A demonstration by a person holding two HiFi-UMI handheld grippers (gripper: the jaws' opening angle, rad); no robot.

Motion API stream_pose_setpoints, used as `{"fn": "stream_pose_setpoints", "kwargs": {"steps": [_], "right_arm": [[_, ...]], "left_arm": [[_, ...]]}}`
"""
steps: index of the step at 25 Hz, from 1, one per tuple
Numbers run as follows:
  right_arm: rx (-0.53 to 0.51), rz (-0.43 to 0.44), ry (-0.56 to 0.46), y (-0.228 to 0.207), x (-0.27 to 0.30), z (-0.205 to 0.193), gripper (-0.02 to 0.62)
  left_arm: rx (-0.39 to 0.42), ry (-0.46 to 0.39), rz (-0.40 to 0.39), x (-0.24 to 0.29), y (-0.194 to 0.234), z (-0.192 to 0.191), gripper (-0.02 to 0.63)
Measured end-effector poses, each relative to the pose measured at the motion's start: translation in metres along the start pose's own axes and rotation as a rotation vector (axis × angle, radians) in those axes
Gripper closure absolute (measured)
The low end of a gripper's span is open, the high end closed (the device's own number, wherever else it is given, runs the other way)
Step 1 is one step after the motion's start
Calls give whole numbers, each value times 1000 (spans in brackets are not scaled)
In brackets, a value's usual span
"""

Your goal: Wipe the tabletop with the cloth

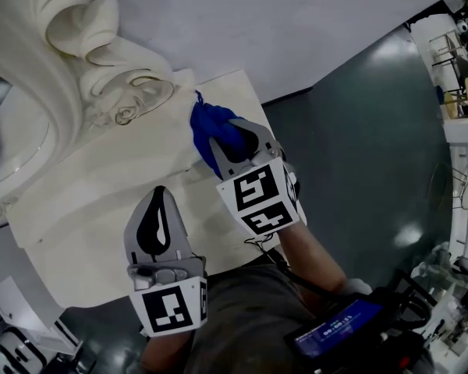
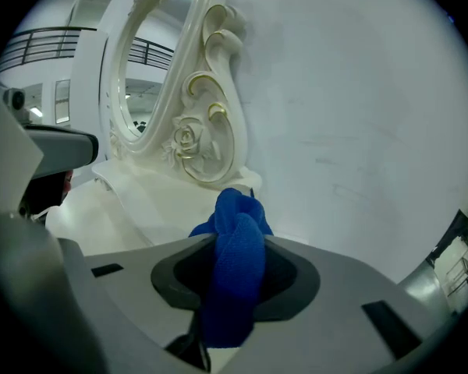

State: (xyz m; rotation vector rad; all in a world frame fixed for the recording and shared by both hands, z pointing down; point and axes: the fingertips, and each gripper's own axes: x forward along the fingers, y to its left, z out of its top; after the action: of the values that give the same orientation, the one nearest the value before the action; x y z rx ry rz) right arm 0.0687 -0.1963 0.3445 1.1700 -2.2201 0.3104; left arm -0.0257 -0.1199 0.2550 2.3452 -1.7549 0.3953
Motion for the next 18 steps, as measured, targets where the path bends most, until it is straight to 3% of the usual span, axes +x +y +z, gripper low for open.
{"fn": "stream_pose_setpoints", "kwargs": {"steps": [7, 12, 18], "right_arm": [[37, -99, 56, -46, -33, -50, 482], [46, -159, 43, -95, -76, -55, 482], [40, -159, 34, -114, -99, -72, 482]], "left_arm": [[2, -4, -54, 9, -43, -9, 591], [10, -22, -79, 13, -87, 14, 591], [8, -32, -64, 7, -122, 18, 591]]}}
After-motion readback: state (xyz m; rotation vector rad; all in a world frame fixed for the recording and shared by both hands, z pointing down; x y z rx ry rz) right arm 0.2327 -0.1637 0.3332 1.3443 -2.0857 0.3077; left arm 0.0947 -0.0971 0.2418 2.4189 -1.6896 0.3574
